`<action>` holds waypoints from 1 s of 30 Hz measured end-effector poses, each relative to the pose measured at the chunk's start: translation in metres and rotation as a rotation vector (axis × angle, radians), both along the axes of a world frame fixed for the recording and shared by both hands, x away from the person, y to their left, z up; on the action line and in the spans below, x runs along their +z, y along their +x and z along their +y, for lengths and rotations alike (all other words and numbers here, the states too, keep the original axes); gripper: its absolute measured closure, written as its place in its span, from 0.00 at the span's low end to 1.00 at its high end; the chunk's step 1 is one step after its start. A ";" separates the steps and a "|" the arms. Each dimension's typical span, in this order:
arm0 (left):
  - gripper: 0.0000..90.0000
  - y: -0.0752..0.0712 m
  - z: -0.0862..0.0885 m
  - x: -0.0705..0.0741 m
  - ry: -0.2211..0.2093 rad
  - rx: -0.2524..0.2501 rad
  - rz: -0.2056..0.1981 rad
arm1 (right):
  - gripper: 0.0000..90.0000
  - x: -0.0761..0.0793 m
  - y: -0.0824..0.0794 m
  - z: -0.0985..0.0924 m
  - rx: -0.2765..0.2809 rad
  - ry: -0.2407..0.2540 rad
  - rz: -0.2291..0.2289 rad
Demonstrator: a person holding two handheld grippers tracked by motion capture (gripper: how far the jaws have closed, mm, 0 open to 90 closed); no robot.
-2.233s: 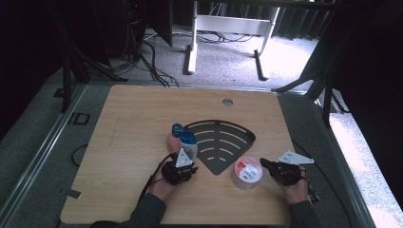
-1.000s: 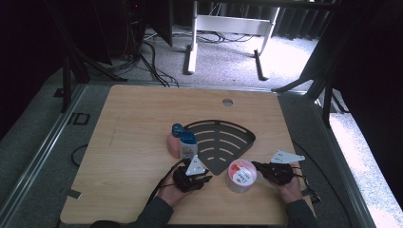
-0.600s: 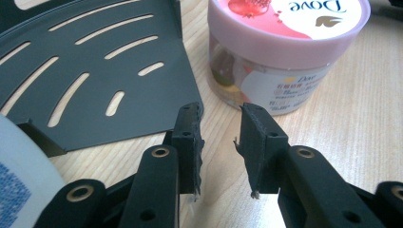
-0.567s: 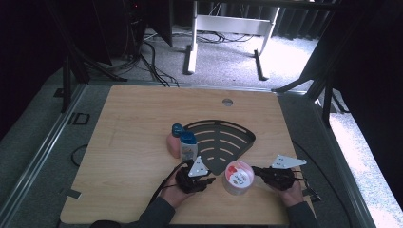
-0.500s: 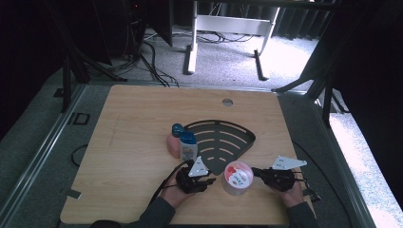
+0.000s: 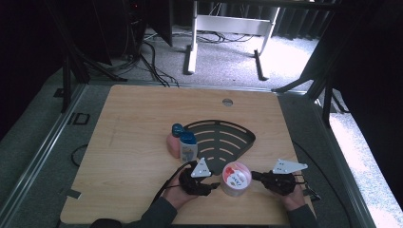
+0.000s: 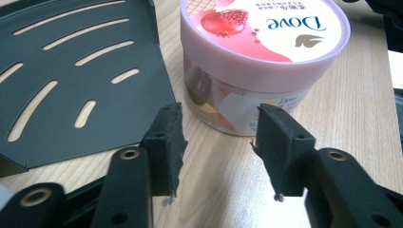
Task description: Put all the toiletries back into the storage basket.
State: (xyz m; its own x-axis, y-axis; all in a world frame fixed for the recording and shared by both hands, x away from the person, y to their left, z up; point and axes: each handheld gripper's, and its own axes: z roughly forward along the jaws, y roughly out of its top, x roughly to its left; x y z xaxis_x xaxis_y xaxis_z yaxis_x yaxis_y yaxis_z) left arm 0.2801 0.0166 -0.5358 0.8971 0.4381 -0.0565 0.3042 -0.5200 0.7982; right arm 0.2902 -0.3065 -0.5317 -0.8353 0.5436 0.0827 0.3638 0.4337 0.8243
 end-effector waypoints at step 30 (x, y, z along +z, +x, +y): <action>0.45 -0.002 -0.004 -0.001 0.005 0.002 0.003 | 0.88 0.053 0.020 -0.052 -0.213 -0.268 -0.274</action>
State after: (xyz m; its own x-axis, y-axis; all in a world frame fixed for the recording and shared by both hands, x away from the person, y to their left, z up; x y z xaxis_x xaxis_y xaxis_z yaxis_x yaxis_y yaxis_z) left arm 0.2777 0.0128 -0.5364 0.8959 0.4405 -0.0571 0.3078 -0.5229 0.7949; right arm 0.3098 -0.3587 -0.4782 -0.6732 0.6783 -0.2944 0.2517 0.5846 0.7713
